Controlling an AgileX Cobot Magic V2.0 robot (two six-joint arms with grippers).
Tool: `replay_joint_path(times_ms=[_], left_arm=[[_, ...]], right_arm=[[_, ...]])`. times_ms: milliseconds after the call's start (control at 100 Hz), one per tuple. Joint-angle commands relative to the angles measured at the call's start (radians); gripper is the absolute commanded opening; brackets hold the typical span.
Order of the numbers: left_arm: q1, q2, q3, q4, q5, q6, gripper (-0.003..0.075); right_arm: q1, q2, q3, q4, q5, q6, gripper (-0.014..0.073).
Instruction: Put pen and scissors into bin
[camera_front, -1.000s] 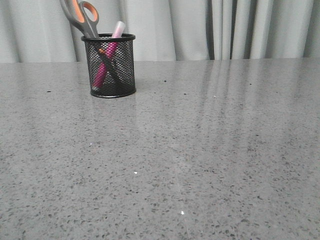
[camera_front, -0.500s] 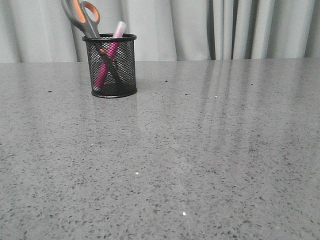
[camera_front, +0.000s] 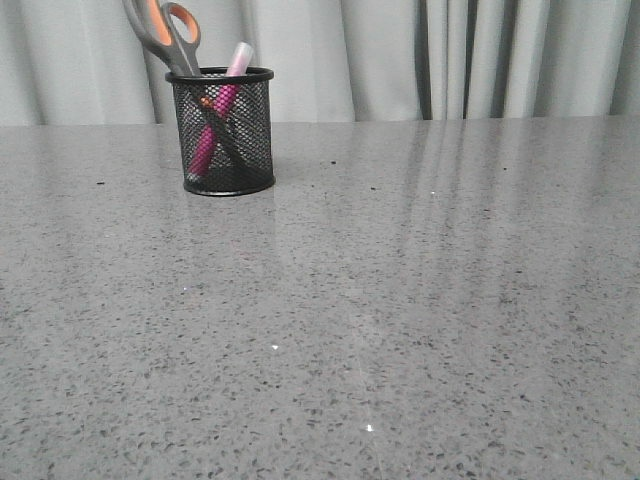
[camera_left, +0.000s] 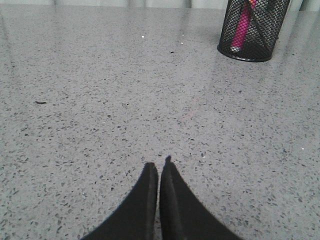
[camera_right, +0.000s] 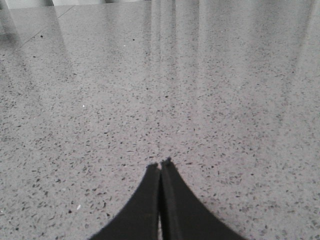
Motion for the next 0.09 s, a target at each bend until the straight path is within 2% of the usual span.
replay_joint_path(times_ms=[0, 80], left_arm=[[0.002, -0.034, 0.042, -0.014, -0.041, -0.009, -0.0019], [0.002, -0.034, 0.042, -0.014, -0.041, -0.009, -0.0019]], right_arm=[[-0.008, -0.02, 0.014, -0.001, -0.041, -0.005, -0.0069], [-0.008, -0.02, 0.014, -0.001, -0.041, -0.005, -0.0069]])
